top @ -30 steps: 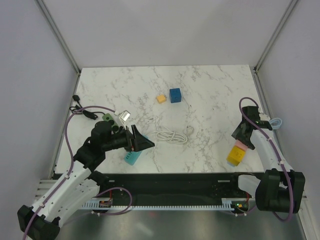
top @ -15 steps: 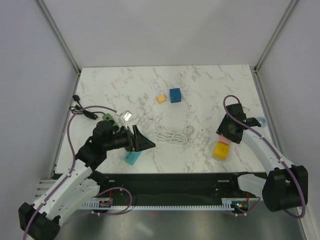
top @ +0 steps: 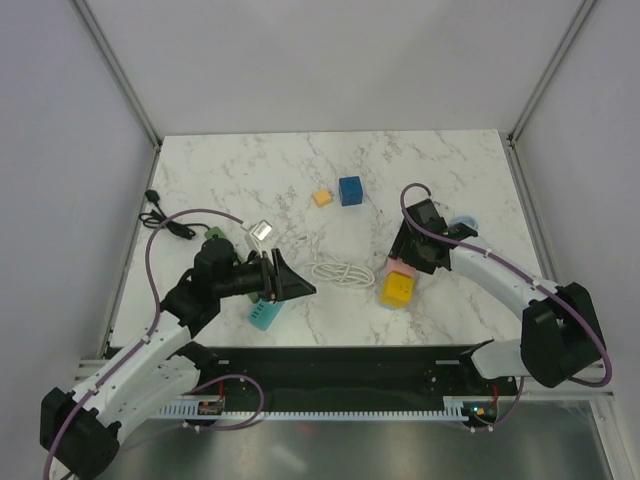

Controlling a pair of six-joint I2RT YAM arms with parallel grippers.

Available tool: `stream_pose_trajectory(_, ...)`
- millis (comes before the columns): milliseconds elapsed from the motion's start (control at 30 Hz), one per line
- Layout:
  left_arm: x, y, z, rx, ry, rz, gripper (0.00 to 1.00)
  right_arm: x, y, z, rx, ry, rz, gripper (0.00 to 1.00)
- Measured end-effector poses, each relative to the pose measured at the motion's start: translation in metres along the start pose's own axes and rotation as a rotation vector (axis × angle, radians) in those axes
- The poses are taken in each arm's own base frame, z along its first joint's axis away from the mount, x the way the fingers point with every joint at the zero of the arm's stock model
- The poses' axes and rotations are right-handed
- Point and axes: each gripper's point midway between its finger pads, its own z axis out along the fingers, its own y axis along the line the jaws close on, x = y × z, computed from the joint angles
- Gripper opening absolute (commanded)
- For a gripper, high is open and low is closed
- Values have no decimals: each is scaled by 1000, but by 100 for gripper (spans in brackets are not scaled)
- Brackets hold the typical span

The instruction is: Pull the plug off the socket

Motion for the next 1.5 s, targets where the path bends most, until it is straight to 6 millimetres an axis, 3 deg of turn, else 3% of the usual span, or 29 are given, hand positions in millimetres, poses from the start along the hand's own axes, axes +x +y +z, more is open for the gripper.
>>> stream_pose_trajectory(167, 11, -7, 10, 29, 49, 5, 67, -3, 2, 5, 11, -11, -9, 54)
stream_pose_trajectory(367, 22, -24, 26, 80, 76, 37, 55, -6, 1, 5, 12, -28, -51, 78)
stream_pose_trajectory(500, 21, -18, 46, 63, 91, 24, 50, -17, 8, 0, -6, -58, -104, 90)
stream_pose_trajectory(633, 24, -17, 65, 42, 133, 11, 49, -38, 21, -8, -35, -111, -161, 91)
stream_pose_trajectory(867, 20, -46, 86, 95, 128, 61, 43, -58, 19, -22, 2, -171, -237, 93)
stream_pose_trajectory(1033, 20, -45, 112, 85, 144, 58, 34, -67, 14, -45, -3, -224, -252, 98)
stream_pose_trajectory(1167, 24, -44, 133, 70, 163, 55, 19, -77, 9, -68, -12, -290, -230, 98)
stream_pose_trajectory(1400, 30, -42, 164, 74, 149, 56, 3, -75, 5, -72, -8, -282, -223, 97)
stream_pose_trajectory(1500, 37, -35, 178, 63, 166, 42, 2, -66, 9, -65, -31, -241, -234, 95)
